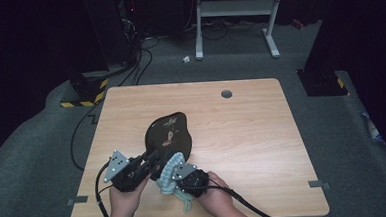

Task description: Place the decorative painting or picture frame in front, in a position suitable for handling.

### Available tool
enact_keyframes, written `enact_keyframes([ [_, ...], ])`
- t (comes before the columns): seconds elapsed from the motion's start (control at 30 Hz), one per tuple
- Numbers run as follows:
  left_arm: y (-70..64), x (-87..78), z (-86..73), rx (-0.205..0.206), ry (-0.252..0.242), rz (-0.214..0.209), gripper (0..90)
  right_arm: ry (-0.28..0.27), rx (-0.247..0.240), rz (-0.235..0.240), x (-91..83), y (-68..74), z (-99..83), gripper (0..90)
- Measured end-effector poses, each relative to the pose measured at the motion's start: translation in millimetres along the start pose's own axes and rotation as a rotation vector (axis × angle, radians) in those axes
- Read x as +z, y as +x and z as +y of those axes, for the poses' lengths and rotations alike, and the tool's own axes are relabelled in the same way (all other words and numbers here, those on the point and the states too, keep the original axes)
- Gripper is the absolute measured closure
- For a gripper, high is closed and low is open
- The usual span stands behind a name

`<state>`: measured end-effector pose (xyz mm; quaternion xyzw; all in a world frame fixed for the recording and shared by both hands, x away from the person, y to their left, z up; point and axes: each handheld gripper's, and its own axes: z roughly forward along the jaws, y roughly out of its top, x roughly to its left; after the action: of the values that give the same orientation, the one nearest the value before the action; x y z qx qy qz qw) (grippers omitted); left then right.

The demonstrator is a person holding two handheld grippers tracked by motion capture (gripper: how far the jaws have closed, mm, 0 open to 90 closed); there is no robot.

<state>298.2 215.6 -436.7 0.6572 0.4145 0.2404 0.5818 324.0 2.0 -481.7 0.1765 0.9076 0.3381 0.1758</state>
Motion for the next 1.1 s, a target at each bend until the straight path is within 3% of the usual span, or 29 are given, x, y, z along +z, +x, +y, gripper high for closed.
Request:
enact_keyframes([
  [0.17,0.4,0.2,0.1,-0.004,0.002,-0.001,78.2,-0.066,-0.026,-0.009,-20.6,1.8,27.0,75.2],
  [0.27,-0.3,0.2,0.0,-0.005,0.002,-0.003,78.2,-0.066,-0.034,-0.018,-22.0,0.7,29.5,75.1],
  [0.53,0.4,-0.3,-0.3,-0.006,0.0,-0.008,78.1,0.053,0.034,0.019,7.7,-18.6,-4.7,74.9],
  [0.8,-0.9,-0.4,-1.2,0.01,-0.008,0.008,77.4,-0.026,0.08,-0.009,-8.3,-23.9,-19.1,74.4],
  [0.93,2.8,-1.0,-3.8,0.001,0.01,0.013,67.1,-0.064,0.1,-0.018,-16.9,-25.4,-25.8,74.1],
  [1.1,1.7,-5.5,-12.9,0.023,0.047,0.024,57.4,-0.096,0.14,-0.029,-25.2,-29.4,-36.1,73.6],
])
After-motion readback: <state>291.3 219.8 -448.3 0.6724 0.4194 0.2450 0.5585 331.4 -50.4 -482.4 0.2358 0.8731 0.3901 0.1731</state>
